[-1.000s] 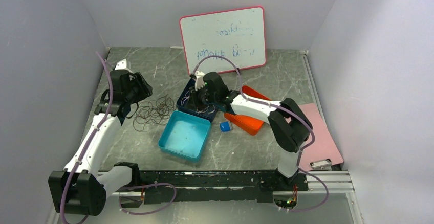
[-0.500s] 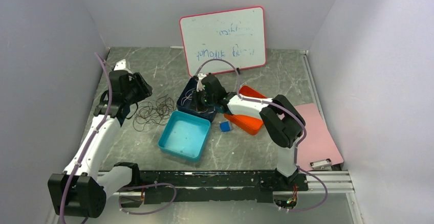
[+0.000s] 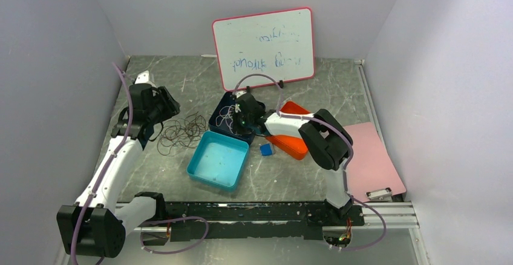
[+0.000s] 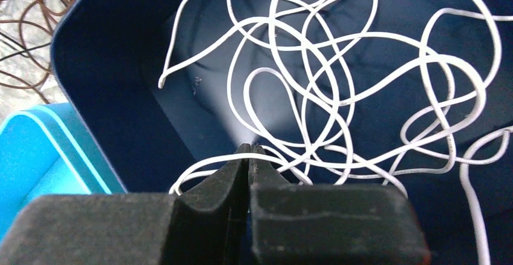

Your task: Untangle the cables

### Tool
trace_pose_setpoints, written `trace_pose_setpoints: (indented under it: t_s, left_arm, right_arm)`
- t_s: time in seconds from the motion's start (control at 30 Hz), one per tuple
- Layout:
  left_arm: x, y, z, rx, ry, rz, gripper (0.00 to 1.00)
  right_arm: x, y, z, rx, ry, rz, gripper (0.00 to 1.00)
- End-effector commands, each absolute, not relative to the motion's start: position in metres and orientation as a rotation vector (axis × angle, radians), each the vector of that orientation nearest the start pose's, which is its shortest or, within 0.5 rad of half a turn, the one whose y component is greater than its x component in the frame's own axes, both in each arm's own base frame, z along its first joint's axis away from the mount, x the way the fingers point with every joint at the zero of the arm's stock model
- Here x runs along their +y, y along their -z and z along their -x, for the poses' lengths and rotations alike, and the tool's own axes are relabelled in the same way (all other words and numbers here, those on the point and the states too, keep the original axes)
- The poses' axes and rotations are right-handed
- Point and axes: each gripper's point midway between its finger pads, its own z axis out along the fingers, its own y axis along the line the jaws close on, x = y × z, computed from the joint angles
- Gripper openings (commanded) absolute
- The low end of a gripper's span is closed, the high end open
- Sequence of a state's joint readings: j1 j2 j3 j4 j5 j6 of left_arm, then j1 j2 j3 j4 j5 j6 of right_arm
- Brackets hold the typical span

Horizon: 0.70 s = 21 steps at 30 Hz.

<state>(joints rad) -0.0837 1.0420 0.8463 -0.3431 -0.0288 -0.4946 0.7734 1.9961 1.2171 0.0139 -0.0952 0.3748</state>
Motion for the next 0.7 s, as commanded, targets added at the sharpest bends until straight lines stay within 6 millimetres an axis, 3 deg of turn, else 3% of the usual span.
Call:
trace_pose_setpoints:
  t_s: [0.0, 0.17, 0.33, 0.53, 0.67]
  left_arm:
    - [-0.042, -0.181, -0.33, 2.115, 0.318, 0.46, 0.55]
    - [-0.042, -0.169, -0.326, 2.181, 0.3, 0.449, 0.56]
    - [-0.038, -0.159, -0.312, 2.252, 0.252, 0.423, 0.61]
    - [-0.036, -0.147, -0.3, 2.321, 0.219, 0.403, 0.65]
    - [-0.033, -0.131, -0.302, 2.392, 0.175, 0.405, 0.64]
  right_arm:
    - [0.365, -0.032, -0.348, 2.337, -0.565, 0.568, 0.05]
    - [0.377, -0.077, -0.35, 2.206, -0.636, 0.673, 0.11]
    - [0.381, -0.117, -0.341, 2.112, -0.717, 0.725, 0.25]
    - [0.378, -0.138, -0.325, 2.064, -0.787, 0.742, 0.36]
    - [0.375, -0.142, -0.318, 2.049, -0.811, 0.743, 0.37]
